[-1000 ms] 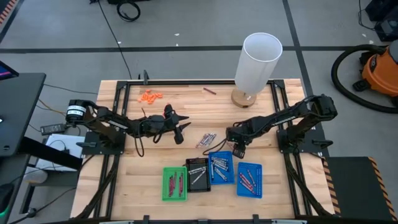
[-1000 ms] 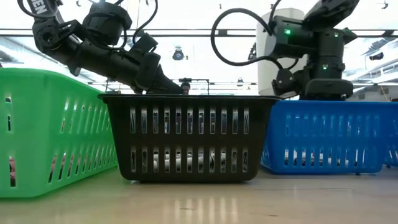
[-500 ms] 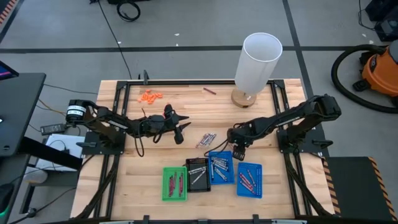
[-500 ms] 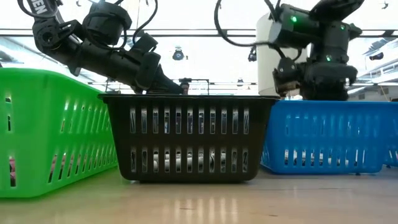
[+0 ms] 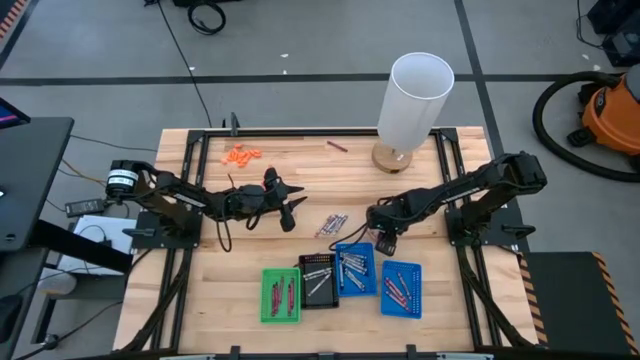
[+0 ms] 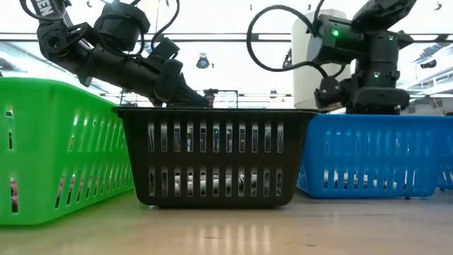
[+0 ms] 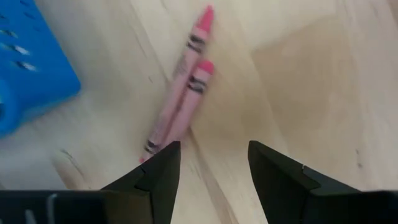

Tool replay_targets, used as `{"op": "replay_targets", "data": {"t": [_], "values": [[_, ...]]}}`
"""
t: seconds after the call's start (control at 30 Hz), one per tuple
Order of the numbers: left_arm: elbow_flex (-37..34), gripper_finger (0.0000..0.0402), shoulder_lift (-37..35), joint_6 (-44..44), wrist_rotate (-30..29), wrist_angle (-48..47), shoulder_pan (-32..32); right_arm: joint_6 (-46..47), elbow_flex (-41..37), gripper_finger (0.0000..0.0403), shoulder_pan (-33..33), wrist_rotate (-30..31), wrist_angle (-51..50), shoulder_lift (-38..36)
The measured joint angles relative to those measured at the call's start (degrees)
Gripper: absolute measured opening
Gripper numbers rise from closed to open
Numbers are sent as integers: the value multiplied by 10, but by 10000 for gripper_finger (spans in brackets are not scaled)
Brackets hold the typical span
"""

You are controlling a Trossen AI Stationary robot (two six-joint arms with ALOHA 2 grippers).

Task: Sort crayons
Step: Put the pink crayon into the right blue bin

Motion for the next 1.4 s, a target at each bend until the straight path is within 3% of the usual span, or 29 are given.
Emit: {"op": "replay_targets", "data": {"t": [0.33, 0.8, 1.4], "values": [[0, 142, 0, 0, 0, 0, 0, -2, 4, 192, -5, -30, 13, -18], [0, 142, 0, 0, 0, 1, -1, 23, -36, 191, -1, -18, 69, -18], [0, 142, 0, -28, 0, -10, -10, -44, -47, 191, -10, 17, 3, -40]]}}
